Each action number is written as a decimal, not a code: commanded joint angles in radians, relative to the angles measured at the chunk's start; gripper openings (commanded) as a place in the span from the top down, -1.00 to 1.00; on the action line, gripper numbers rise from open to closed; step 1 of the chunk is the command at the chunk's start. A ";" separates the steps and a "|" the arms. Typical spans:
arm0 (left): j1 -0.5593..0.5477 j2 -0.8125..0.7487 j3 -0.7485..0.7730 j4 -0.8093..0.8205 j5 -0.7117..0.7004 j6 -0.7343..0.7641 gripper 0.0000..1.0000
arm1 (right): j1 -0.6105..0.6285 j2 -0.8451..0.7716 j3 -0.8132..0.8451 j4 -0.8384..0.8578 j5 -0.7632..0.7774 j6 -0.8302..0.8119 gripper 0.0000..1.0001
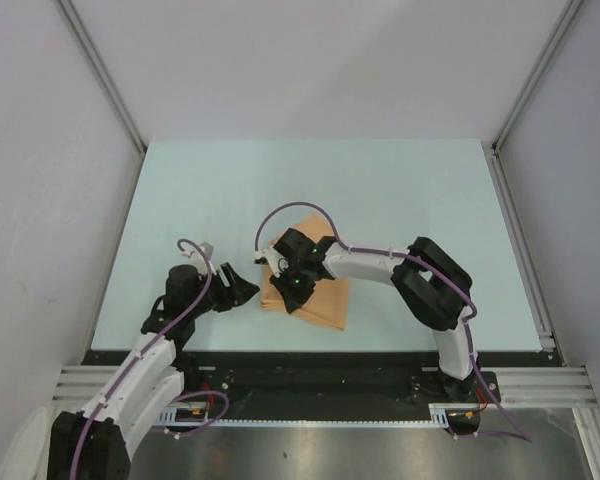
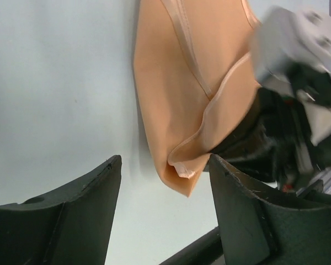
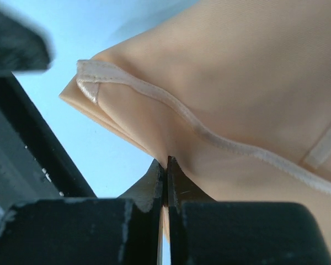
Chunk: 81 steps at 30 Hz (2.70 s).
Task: Fold the napkin, place the utensils inside, and roll it up
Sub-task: Roll the napkin with the utensil
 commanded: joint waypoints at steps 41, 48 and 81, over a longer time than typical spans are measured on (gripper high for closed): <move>-0.384 0.214 0.025 0.300 -0.264 0.228 -0.10 | -0.213 0.364 0.314 -0.357 -0.473 -0.094 1.00; -0.390 0.213 0.010 0.337 -0.255 0.244 0.04 | -0.225 0.376 0.317 -0.366 -0.470 -0.085 1.00; -0.390 0.324 0.046 0.291 -0.272 0.186 1.00 | -0.256 0.382 0.329 -0.352 -0.510 -0.063 1.00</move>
